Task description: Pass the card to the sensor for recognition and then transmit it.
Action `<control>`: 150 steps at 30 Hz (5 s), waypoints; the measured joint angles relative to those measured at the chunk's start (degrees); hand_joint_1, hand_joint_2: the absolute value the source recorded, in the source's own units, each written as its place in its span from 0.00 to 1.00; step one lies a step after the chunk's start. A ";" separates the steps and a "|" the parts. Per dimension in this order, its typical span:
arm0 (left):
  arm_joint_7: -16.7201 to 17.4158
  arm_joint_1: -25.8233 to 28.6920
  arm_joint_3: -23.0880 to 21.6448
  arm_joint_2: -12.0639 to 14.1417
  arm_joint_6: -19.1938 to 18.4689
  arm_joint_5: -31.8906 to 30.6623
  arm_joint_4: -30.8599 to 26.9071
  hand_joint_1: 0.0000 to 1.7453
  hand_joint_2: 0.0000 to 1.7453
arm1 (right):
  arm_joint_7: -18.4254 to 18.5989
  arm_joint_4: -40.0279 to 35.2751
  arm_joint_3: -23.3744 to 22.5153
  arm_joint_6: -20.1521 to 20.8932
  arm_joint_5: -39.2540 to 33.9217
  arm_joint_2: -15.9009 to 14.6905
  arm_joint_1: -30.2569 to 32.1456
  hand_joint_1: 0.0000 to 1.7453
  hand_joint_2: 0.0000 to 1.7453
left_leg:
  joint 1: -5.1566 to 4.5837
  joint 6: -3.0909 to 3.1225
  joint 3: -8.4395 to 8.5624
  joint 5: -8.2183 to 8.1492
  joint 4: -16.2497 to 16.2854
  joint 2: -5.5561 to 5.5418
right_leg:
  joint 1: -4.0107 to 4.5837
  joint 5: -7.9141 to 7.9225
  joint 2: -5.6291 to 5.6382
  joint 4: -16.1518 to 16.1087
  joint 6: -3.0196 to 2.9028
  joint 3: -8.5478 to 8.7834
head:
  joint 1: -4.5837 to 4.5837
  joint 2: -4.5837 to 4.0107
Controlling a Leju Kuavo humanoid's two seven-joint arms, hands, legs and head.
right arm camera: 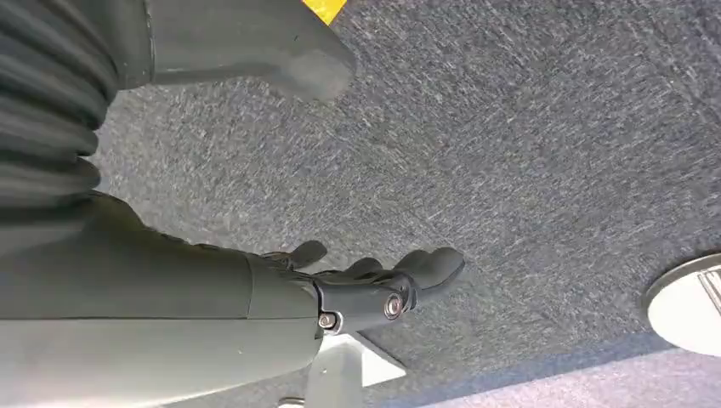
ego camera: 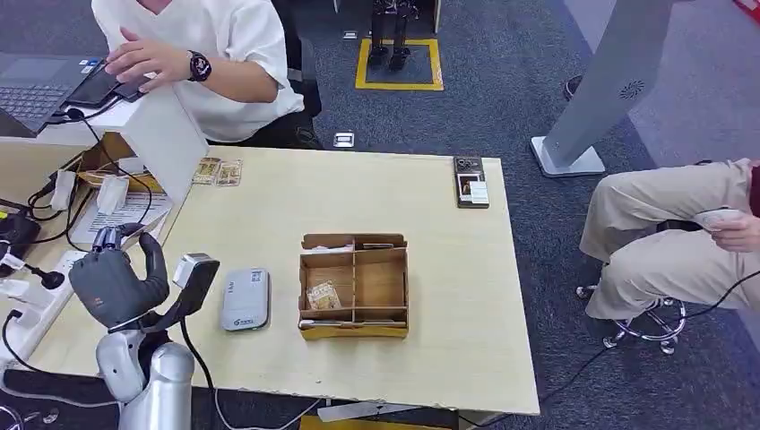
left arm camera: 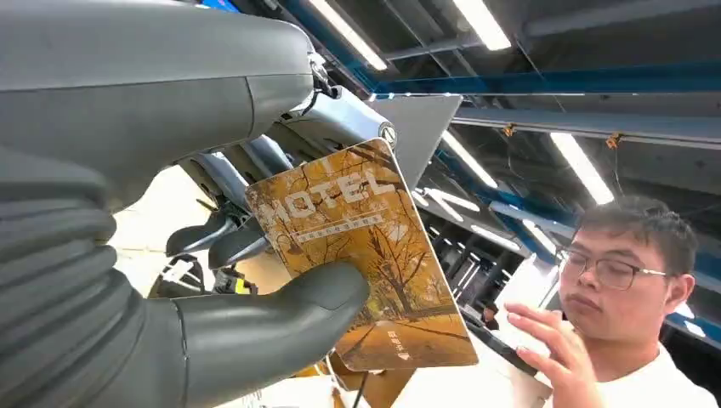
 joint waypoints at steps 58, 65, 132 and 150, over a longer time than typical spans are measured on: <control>6.19 2.84 8.96 -0.04 0.02 -4.37 21.70 1.00 1.00 | 0.48 -0.33 0.00 0.00 -2.29 0.00 -0.04 0.00 1.00 | 0.00 0.01 0.00 -0.01 0.00 0.00 | 0.00 -0.01 -0.01 0.00 0.01 -0.02 | 0.00 0.00; 6.19 2.84 8.98 -0.04 0.02 -4.37 21.94 1.00 1.00 | 0.48 -0.33 0.00 0.00 -2.29 0.00 -0.03 0.00 1.00 | 0.00 0.01 0.00 -0.01 0.00 0.00 | 0.00 -0.01 -0.01 0.00 0.01 -0.02 | 0.00 0.02; 17.09 4.37 -4.65 0.66 0.13 -13.44 24.33 1.00 1.00 | -1.35 0.63 0.00 0.02 -3.63 0.02 -0.06 0.00 1.00 | -0.02 0.01 0.05 -0.01 0.00 -0.02 | -0.01 -0.01 -0.03 0.00 0.01 0.03 | -0.02 0.02; 21.20 1.63 -9.90 0.98 0.17 -14.49 36.33 1.00 1.00 | -1.70 1.20 0.00 0.00 -3.58 0.00 0.01 0.00 1.00 | -0.03 0.03 0.60 -0.03 -0.03 -0.06 | -0.01 -0.05 -0.10 -0.01 0.03 0.61 | -0.02 0.02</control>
